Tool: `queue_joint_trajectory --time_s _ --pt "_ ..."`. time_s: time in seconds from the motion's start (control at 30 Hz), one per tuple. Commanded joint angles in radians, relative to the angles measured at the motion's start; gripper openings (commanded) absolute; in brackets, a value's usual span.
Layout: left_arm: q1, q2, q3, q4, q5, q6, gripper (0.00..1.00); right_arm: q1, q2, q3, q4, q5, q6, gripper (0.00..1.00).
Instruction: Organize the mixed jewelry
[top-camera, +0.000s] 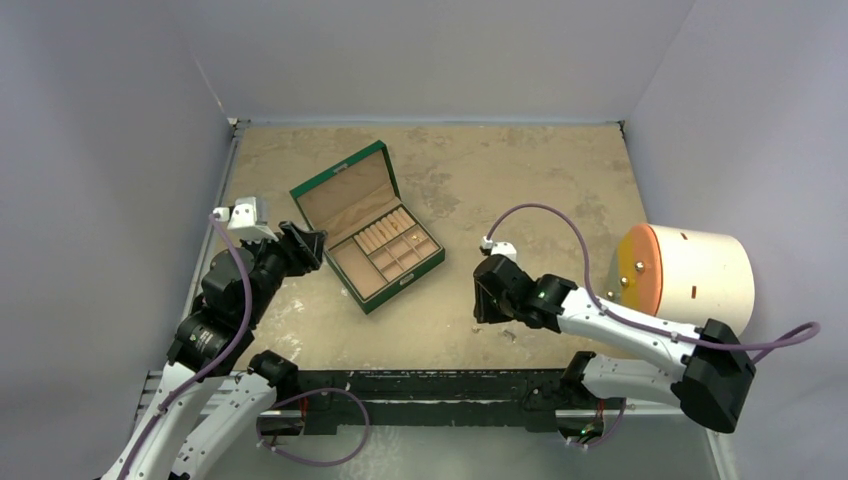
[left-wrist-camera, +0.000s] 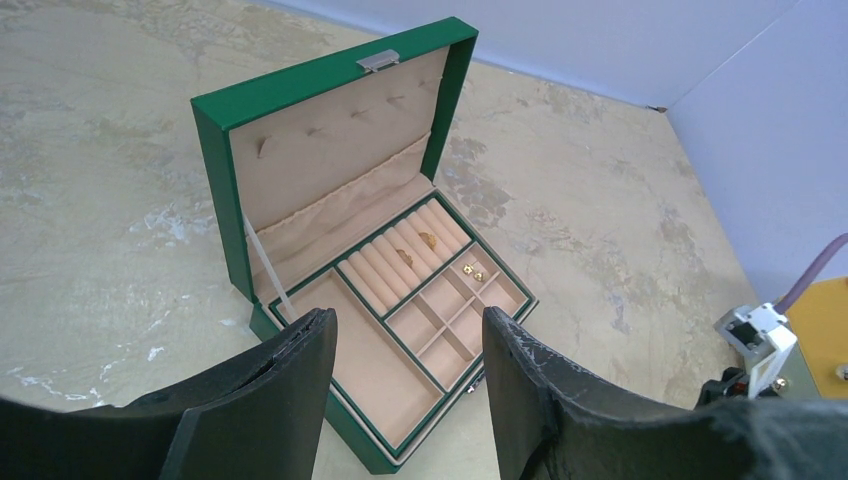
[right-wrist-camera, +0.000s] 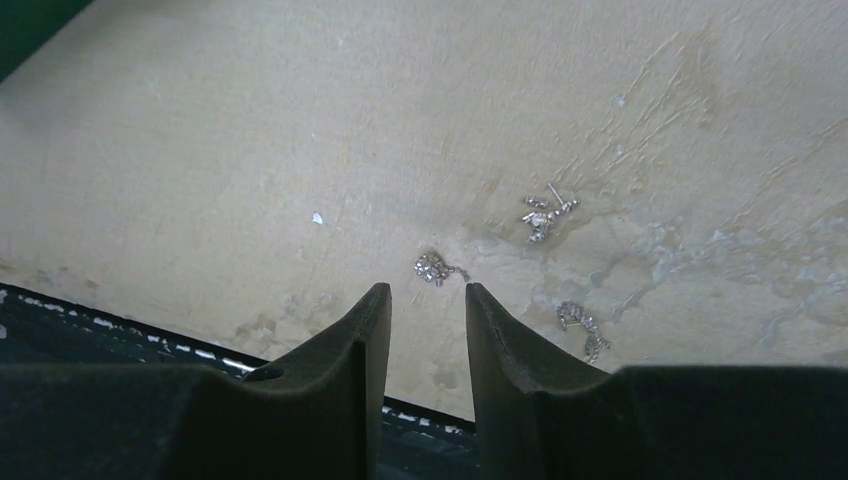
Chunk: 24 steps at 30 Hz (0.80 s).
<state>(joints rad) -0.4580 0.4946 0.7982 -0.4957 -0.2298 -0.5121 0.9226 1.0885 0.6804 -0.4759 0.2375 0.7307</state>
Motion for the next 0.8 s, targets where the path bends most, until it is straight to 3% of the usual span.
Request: queue_joint_trajectory --time_s 0.0,0.77 --pt "0.009 0.002 -0.004 0.032 0.016 0.014 0.55 0.004 0.035 -0.017 0.017 -0.035 0.062 0.36" --pt "0.009 -0.001 -0.006 0.035 0.032 0.012 0.55 0.038 0.23 -0.01 0.063 -0.048 0.088 0.29"
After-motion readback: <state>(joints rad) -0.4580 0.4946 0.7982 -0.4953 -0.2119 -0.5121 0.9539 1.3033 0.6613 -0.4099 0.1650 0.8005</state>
